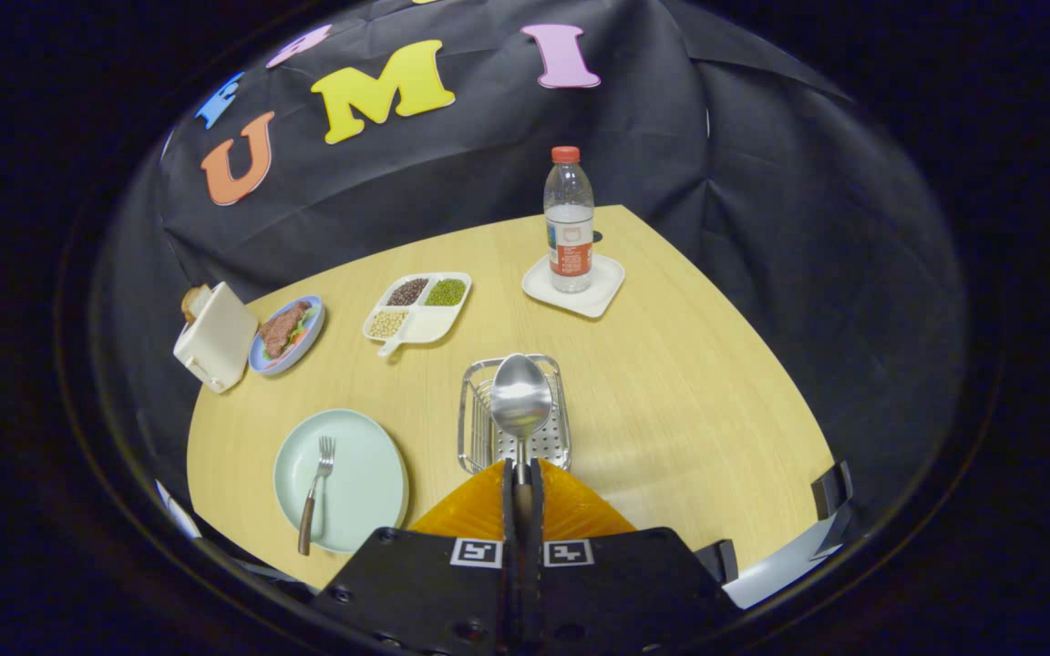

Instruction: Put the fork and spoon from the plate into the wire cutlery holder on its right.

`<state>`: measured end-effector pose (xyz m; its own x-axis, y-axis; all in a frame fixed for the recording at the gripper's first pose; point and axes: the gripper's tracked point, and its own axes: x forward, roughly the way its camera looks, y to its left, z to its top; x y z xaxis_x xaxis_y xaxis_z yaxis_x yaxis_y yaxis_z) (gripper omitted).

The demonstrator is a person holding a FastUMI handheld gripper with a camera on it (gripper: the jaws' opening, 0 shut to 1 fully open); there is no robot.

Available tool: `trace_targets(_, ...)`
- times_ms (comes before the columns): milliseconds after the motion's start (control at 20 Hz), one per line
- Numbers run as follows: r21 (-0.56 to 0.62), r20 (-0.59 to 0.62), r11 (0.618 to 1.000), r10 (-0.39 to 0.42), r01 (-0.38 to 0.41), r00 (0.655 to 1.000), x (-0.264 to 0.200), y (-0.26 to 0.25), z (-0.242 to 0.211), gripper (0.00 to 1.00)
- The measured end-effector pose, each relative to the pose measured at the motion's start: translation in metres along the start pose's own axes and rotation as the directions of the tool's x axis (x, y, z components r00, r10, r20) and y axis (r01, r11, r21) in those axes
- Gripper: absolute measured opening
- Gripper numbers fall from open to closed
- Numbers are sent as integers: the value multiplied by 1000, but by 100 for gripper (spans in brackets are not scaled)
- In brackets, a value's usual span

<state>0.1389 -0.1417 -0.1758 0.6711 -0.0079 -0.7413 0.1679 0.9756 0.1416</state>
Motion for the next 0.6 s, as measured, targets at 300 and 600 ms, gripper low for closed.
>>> trace_targets(300,10,41,1000,9,-9,999,-6,8,17,6)
trace_targets(600,26,82,999,29,-32,996,-18,10,24,44)
